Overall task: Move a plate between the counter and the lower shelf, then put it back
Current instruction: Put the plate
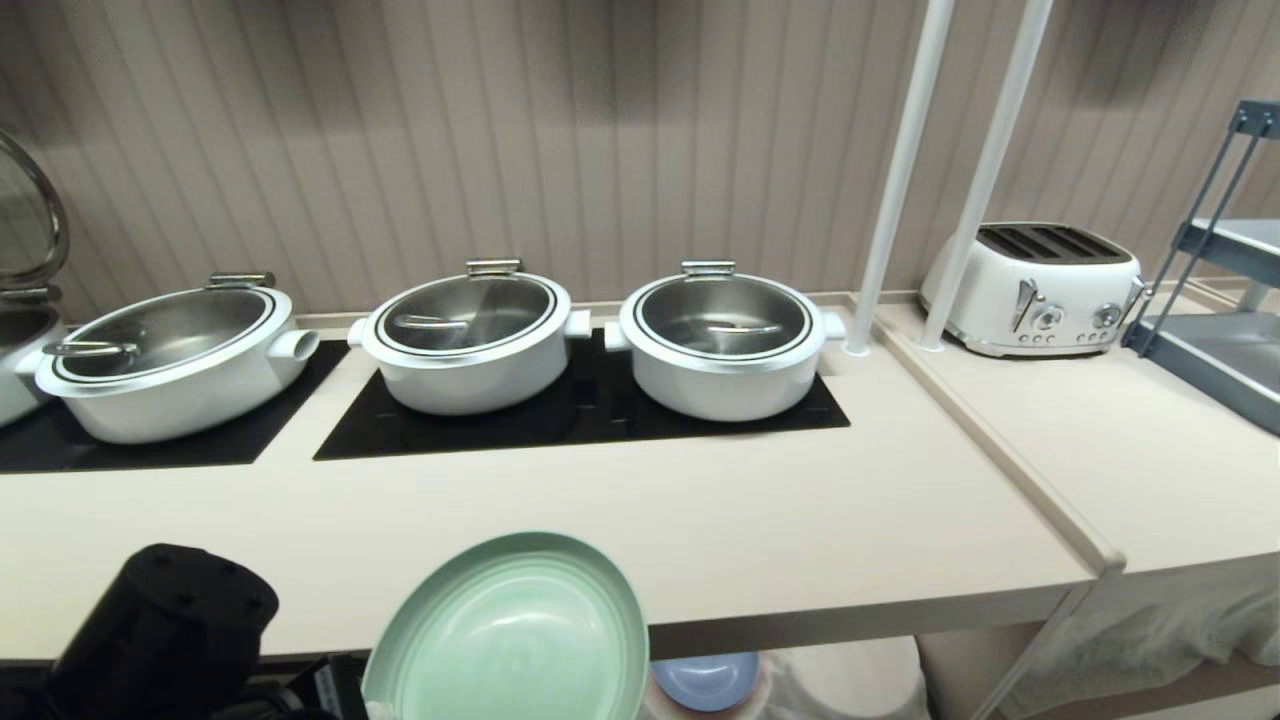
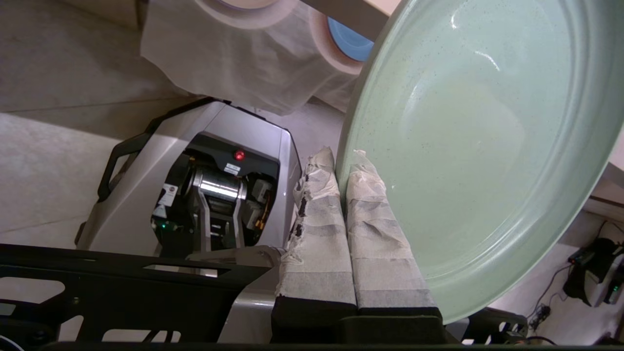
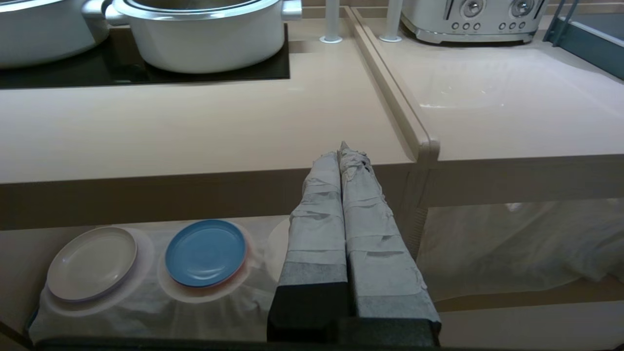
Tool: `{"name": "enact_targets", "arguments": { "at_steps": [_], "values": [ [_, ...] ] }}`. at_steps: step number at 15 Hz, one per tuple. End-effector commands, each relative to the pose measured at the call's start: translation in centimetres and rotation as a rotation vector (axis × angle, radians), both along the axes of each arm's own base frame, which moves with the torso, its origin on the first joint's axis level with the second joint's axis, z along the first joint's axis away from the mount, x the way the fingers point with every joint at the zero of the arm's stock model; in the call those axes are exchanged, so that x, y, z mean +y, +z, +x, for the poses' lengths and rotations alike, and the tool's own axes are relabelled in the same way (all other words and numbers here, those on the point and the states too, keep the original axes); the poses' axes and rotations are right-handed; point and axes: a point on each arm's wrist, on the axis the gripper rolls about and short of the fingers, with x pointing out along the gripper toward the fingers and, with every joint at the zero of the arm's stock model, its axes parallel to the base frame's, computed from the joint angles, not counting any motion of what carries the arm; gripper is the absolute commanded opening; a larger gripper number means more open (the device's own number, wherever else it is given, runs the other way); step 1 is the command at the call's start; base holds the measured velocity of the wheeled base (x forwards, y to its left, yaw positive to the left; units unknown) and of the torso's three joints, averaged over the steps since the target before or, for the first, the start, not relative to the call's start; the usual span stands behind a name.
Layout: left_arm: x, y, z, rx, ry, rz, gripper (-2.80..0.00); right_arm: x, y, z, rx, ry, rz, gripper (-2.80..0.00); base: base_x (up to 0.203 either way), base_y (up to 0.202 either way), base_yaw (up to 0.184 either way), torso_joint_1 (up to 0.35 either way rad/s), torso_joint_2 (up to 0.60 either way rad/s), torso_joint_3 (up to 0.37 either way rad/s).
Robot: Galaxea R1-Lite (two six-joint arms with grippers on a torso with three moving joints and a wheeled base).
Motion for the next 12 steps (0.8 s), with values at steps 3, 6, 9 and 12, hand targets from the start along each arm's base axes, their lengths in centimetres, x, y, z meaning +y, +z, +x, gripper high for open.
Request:
{"name": "enact_targets", "arguments": {
  "at_steps": [3,6,9,12],
  "values": [
    [0.04,-0.06,-0.05,0.003,0.004,0.0,-2.8,0.0,0.0,0.0,0.0,0.0,0.0,-2.8,0.0,0.196,0.001,0.002,0.0,0.003],
    [0.05,-0.09,-0.07,0.004,0.004,0.001,-2.8,0.0,0.0,0.0,0.0,0.0,0.0,-2.8,0.0,0.197,0.0,0.0,0.0,0.003],
    [0.04,-0.02,-0.01,0.001,0.007,0.0,-2.8,0.0,0.0,0.0,0.0,0.0,0.0,-2.8,0.0,0.193,-0.001,0.002,0.0,0.001],
    [-0.08,0.12,0.12,-0.005,0.004,-0.003,-2.8,0.0,0.0,0.0,0.0,0.0,0.0,-2.8,0.0,0.077,-0.001,0.003,0.0,0.002]
  ]
}}
